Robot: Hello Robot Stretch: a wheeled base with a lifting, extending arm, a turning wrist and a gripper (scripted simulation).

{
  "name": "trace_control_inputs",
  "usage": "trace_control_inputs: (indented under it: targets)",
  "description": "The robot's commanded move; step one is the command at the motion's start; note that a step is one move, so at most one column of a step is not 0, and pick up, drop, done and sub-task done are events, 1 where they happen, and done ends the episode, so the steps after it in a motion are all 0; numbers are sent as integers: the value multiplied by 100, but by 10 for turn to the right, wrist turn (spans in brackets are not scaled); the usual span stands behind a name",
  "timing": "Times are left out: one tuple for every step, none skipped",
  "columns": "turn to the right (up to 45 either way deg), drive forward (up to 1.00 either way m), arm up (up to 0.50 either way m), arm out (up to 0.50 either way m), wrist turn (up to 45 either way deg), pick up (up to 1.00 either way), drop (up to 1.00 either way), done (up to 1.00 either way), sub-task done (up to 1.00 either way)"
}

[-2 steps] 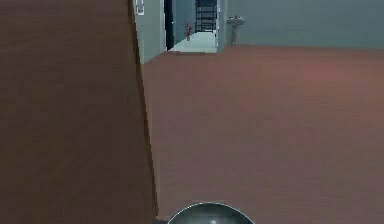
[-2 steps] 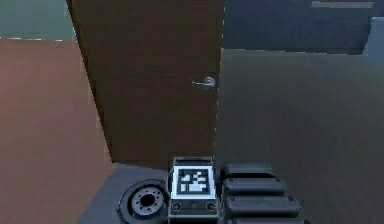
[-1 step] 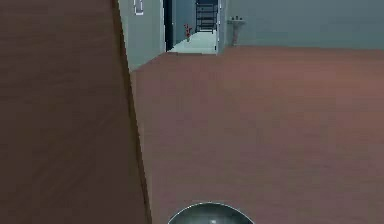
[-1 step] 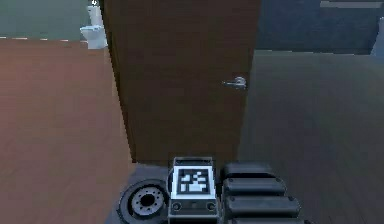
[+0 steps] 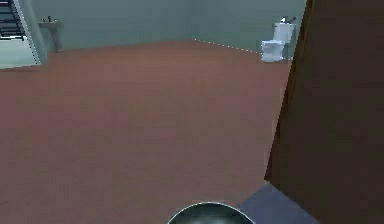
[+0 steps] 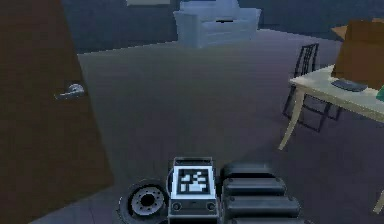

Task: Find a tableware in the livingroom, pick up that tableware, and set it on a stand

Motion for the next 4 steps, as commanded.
trace_control_inputs:
  targets:
    - [450,0,0,0,0,0,0,0,0]
    - [30,0,0,0,0,0,0,0,0]
    - [0,20,0,0,0,0,0,0,0]
    - [-450,0,0,0,0,0,0,0,0]
